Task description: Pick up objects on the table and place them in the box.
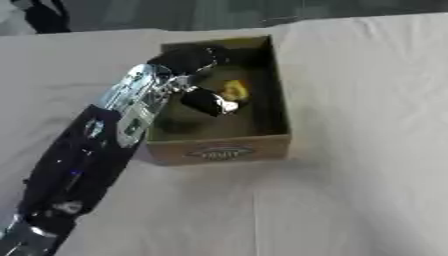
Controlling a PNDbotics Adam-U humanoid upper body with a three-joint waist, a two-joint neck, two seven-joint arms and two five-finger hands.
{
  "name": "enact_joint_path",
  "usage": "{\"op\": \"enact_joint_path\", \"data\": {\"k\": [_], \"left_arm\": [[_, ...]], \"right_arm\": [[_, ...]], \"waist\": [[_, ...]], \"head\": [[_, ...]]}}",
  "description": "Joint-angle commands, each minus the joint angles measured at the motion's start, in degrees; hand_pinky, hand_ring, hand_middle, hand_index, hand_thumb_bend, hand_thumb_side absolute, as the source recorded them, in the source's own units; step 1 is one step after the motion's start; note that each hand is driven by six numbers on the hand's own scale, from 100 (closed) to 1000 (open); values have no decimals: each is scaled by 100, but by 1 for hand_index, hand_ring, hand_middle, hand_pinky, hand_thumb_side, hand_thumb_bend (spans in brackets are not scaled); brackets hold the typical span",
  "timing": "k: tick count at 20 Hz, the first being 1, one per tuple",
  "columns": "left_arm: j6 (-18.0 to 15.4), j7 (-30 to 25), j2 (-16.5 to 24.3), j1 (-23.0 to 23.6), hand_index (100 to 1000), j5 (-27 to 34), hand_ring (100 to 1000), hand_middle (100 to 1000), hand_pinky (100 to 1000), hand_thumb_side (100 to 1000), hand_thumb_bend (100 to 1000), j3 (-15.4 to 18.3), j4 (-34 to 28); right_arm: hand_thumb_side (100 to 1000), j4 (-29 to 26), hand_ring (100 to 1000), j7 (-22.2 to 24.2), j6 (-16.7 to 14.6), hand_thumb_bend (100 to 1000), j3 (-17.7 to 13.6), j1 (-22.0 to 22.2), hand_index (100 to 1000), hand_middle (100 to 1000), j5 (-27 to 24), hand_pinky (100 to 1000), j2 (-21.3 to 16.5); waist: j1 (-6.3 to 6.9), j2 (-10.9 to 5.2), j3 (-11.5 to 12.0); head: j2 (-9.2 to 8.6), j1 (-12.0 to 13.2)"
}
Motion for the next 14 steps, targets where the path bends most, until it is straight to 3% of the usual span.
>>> {"op": "enact_joint_path", "data": {"k": [1,2,8,14], "left_arm": [[101,261,213,-147,982,135,892,824,729,779,306,165,-484],[130,346,267,-156,961,210,866,785,704,775,230,238,-620],[346,860,627,124,892,716,727,620,540,893,100,786,-1456],[802,1361,907,725,846,1216,642,540,452,924,100,1132,-2270]], "right_arm": [[914,-99,771,-31,6,100,-34,-7,846,749,-7,760,-109],[914,-99,771,-42,9,100,-44,10,846,748,-3,760,-117],[913,-99,770,-137,43,100,-119,146,845,748,35,758,-164],[913,-99,769,-209,62,100,-167,212,845,746,60,757,-183]], "waist": [[-36,-156,31],[-38,-173,55],[-55,-293,256],[-100,-367,407]], "head": [[-30,-58],[-10,-92],[113,-369],[152,-556]]}}
